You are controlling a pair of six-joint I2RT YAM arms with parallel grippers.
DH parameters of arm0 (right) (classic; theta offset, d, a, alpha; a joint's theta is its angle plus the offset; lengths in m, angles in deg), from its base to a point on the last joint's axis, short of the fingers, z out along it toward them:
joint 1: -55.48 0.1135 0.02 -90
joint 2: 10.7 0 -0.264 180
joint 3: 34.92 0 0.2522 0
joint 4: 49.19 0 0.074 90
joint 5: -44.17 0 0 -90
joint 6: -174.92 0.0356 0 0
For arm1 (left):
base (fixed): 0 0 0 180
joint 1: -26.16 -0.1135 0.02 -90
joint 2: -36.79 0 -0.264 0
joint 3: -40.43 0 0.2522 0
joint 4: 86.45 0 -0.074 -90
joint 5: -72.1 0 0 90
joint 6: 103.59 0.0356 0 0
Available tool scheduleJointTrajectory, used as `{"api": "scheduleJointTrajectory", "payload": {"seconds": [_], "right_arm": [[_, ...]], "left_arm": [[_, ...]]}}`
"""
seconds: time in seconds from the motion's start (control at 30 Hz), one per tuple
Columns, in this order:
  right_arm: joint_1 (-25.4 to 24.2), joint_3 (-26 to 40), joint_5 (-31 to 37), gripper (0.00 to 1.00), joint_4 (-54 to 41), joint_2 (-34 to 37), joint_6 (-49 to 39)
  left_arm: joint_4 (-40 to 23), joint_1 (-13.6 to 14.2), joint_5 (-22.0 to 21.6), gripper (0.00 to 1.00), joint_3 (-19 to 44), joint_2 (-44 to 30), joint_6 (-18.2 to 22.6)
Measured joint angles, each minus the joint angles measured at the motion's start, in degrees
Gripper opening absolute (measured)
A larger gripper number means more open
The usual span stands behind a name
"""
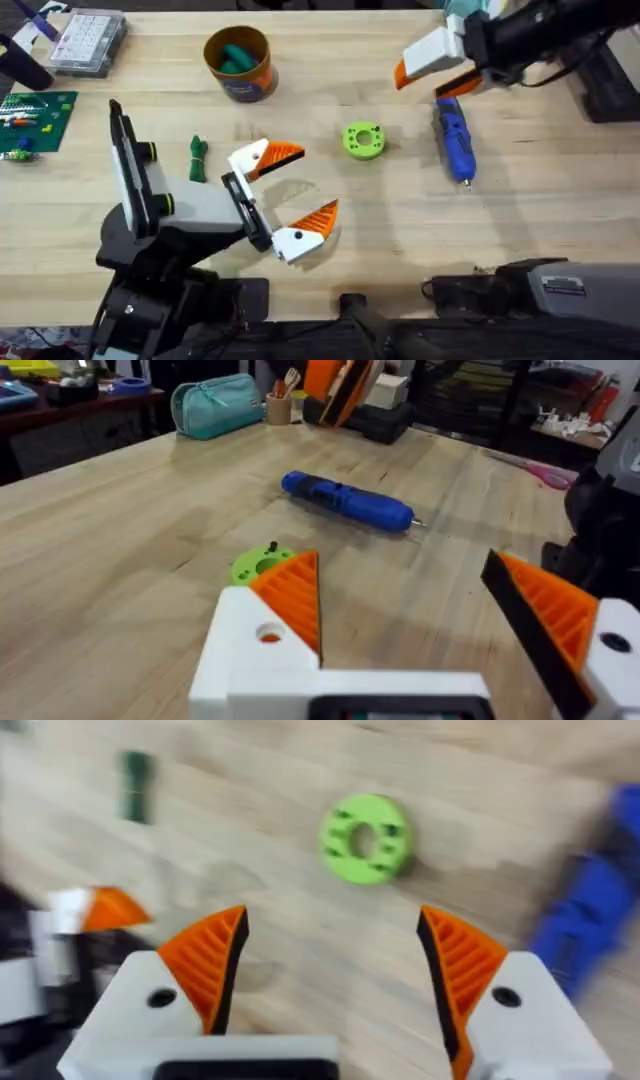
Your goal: Pick up the gripper from the table and insert it into the empty holder that is missing its gripper. Then pick up a screw, insert it into the mounting hole, and use the screwdriver to tighten it. Finally, clean up the table by picking up the vegetable and placing it into the bucket.
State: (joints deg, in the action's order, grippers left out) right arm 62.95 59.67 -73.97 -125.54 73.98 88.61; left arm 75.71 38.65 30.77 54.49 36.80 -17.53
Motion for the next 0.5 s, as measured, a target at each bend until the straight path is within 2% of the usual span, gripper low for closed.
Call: {"api": "scheduleJointTrajectory", "payload": {"seconds": [0.1,0.23,0.37,0.5], "right_arm": [[2.98,3.52,9.78,0.996,-3.22,0.05,-1.97],[8.73,4.93,18.89,0.996,-3.56,1.61,-3.18],[14.13,4.97,24.45,0.996,-3.62,5.51,-3.97],[16.28,4.97,26.94,0.996,-3.66,9.41,-4.18]], "left_arm": [[0.00,0.00,0.00,0.991,0.00,0.00,0.00],[0.00,0.00,0.01,0.991,0.01,0.00,-0.01],[0.00,0.00,0.02,0.991,0.00,0.00,-0.01],[0.00,0.00,-0.01,0.991,0.00,0.00,-0.01]]}}
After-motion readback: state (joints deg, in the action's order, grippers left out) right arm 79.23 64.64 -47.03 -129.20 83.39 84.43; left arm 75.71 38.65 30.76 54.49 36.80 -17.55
